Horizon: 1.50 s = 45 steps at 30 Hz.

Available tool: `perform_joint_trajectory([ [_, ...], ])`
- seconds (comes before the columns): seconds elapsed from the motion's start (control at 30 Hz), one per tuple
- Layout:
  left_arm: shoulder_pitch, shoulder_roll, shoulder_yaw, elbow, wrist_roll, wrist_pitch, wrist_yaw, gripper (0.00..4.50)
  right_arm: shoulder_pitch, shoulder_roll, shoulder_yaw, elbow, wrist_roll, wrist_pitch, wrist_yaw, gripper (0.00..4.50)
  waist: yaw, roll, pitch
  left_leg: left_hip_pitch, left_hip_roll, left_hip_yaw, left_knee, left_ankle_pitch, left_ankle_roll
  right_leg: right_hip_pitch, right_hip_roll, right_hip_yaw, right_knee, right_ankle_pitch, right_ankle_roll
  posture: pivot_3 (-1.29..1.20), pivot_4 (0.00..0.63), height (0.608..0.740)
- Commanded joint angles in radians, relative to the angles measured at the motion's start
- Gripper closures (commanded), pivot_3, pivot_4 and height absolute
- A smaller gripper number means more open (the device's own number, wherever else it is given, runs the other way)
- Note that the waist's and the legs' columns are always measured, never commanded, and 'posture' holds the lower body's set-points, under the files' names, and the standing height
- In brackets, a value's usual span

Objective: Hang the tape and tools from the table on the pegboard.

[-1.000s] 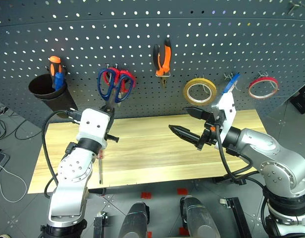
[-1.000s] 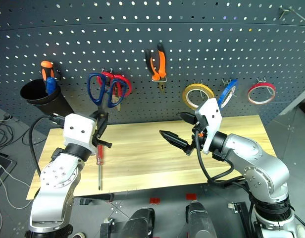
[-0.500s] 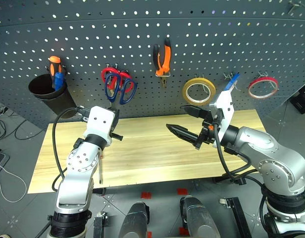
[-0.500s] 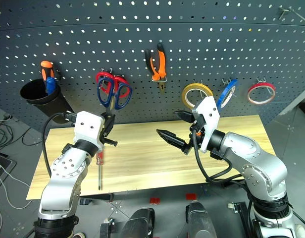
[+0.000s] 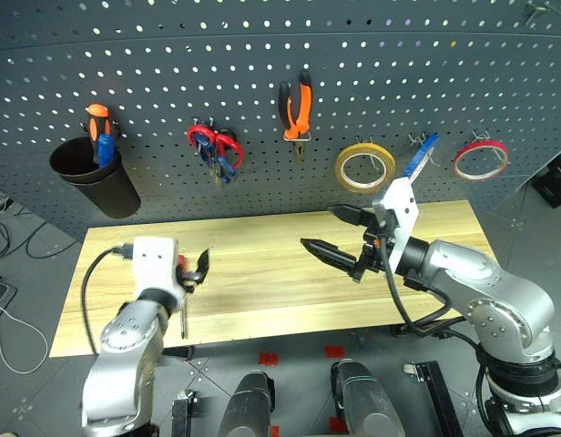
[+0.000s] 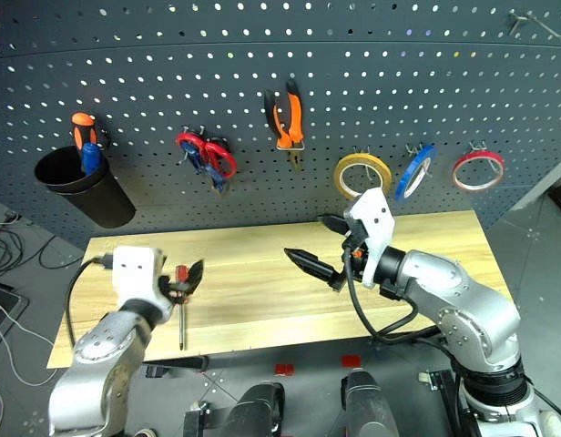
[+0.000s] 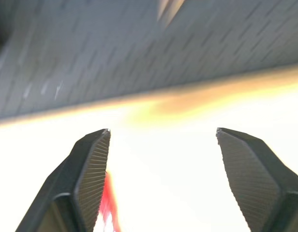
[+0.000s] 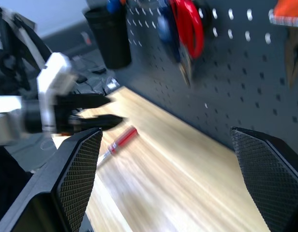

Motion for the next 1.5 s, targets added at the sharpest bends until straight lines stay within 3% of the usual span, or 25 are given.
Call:
perform_joint_trajectory([
  [0.03,-0.029,0.008,0.111,0.028,-0.065,0.124,0.012,0.91,-0.015,0.041,0.060,-0.007,-0.027,0.056,-0.071,0.00,0.002,-0.001,0.002,0.001,0.000,0.000,0.000,0.000,0.000,0.000,0.000,0.000,0.002,0.000,0.000,0.00,0.309,0.740],
  [0.23,-0.155,0.080,0.134,0.214,-0.089,0.277,0.011,0.91,-0.065,0.120,0.127,0.076,-0.116,0.154,-0.195,0.00,0.012,-0.004,0.014,0.003,-0.002,0.000,0.001,0.000,0.000,0.000,0.000,0.000,0.005,0.000,0.000,0.01,0.333,0.740],
  [0.4,-0.248,0.104,0.110,0.380,-0.077,0.248,0.023,0.91,-0.091,0.191,0.153,0.082,-0.128,0.214,-0.227,0.00,0.014,-0.005,0.020,-0.002,-0.001,0.000,0.001,0.001,-0.002,-0.007,0.000,0.002,0.007,0.000,0.000,0.01,0.346,0.740],
  [0.7,-0.375,0.125,0.200,0.706,-0.079,0.206,0.089,0.91,-0.107,0.219,0.159,0.068,-0.147,0.265,-0.216,0.00,0.006,-0.006,0.021,-0.003,0.000,0.001,0.000,0.002,-0.003,-0.010,0.000,0.004,0.009,0.000,0.000,-0.03,0.324,0.740],
  [0.9,-0.465,0.160,0.130,0.917,-0.058,0.107,0.062,0.91,-0.123,0.189,0.143,0.057,-0.134,0.298,-0.188,0.00,0.002,-0.006,0.021,-0.005,-0.001,0.001,0.000,0.004,-0.006,-0.011,-0.002,0.003,0.009,0.000,0.000,-0.05,0.307,0.740],
  [1.2,-0.510,0.209,0.026,1.099,-0.018,-0.044,-0.009,3.58,-0.144,0.140,0.141,0.062,-0.138,0.303,-0.133,0.00,-0.002,-0.005,0.016,-0.005,-0.002,0.001,0.000,0.005,-0.009,-0.012,-0.004,0.003,0.009,0.000,0.000,-0.08,0.252,0.740],
  [1.4,-0.411,0.210,0.026,0.951,-0.027,-0.087,-0.017,3.60,-0.163,0.049,0.191,0.048,-0.161,0.209,-0.022,0.00,-0.005,-0.007,0.008,-0.005,-0.002,0.002,0.000,0.006,-0.010,-0.013,-0.007,0.004,0.009,0.000,0.000,-0.07,0.206,0.740],
  [1.5,-0.257,0.201,-0.003,0.693,-0.003,-0.192,-0.024,3.60,-0.140,-0.040,0.217,0.007,-0.192,0.052,0.094,0.00,-0.009,-0.010,0.005,-0.006,-0.002,0.004,0.000,0.006,-0.010,-0.014,-0.008,0.005,0.009,0.000,0.000,-0.06,0.182,0.740],
])
